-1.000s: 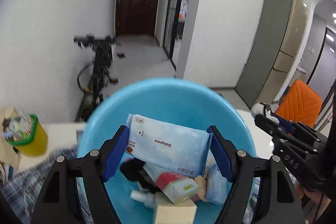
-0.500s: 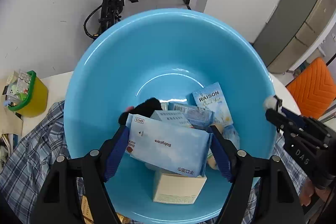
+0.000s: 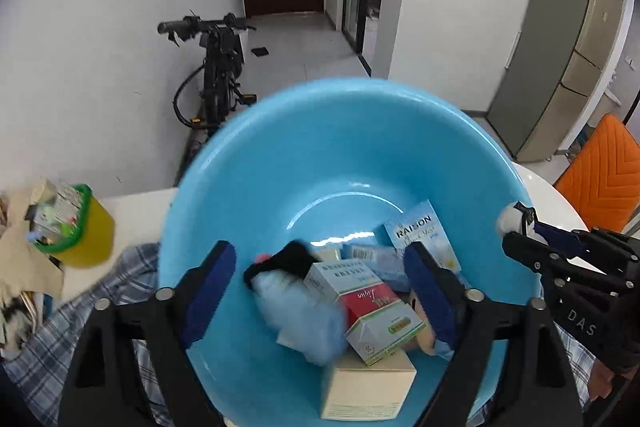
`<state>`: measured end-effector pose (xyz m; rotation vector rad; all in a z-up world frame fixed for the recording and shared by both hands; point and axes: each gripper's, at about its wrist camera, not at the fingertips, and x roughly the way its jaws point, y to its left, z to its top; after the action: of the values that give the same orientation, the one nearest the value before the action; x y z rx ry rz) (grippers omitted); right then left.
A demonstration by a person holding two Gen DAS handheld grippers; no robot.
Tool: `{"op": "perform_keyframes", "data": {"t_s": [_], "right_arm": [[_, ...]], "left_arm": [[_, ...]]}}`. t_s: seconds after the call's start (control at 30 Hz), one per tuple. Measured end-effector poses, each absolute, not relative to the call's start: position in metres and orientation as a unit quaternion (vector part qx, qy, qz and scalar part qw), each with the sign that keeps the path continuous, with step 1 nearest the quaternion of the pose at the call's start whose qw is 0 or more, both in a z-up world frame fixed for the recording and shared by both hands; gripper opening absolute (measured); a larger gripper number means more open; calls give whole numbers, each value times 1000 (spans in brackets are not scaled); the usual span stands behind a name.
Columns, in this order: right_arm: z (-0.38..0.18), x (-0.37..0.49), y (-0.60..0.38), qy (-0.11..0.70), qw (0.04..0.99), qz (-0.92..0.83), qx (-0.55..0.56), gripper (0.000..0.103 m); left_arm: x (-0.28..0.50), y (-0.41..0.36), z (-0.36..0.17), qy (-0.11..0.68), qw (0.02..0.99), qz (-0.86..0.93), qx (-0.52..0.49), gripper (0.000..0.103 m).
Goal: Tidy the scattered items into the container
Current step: 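Lower the earphone case into the basin and open the right tool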
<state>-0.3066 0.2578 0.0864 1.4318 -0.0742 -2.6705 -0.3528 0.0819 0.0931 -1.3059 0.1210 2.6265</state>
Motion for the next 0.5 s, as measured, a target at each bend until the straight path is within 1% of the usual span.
{"op": "perform_keyframes", "data": {"t_s": [0.27,0.4,0.5], "right_arm": [[83,-309,246,-25,65,-880,471,26],[81,-311,238,-38,75,-879,469,26],[78,-313,230,-35,66,-878,473,26]], "left_arm": [[-350,71,98,63,91,888,-446,88],[-347,65,95,72,89,885,-450,88],[-346,56,94,55,69,893,-441,88]]}}
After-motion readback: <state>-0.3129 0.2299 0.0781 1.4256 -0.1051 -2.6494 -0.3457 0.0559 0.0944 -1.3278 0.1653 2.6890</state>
